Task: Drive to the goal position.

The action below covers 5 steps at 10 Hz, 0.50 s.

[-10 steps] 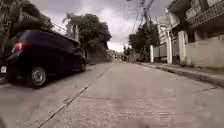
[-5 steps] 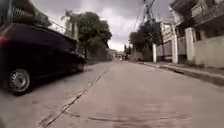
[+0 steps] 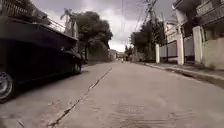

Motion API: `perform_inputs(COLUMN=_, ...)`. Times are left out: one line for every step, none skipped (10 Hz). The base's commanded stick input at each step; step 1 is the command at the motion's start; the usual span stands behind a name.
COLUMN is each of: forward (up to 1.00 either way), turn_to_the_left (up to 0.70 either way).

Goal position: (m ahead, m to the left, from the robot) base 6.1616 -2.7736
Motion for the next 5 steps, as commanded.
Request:
perform_inputs(forward=1.00, turn_to_the_left=0.00)
perform_inputs(forward=1.00, turn_to_the_left=0.00)
perform_inputs(forward=1.00, turn_to_the_left=0.00)
perform_inputs(forward=1.00, turn_to_the_left=0.00)
perform_inputs(forward=1.00, turn_to_the_left=0.00)
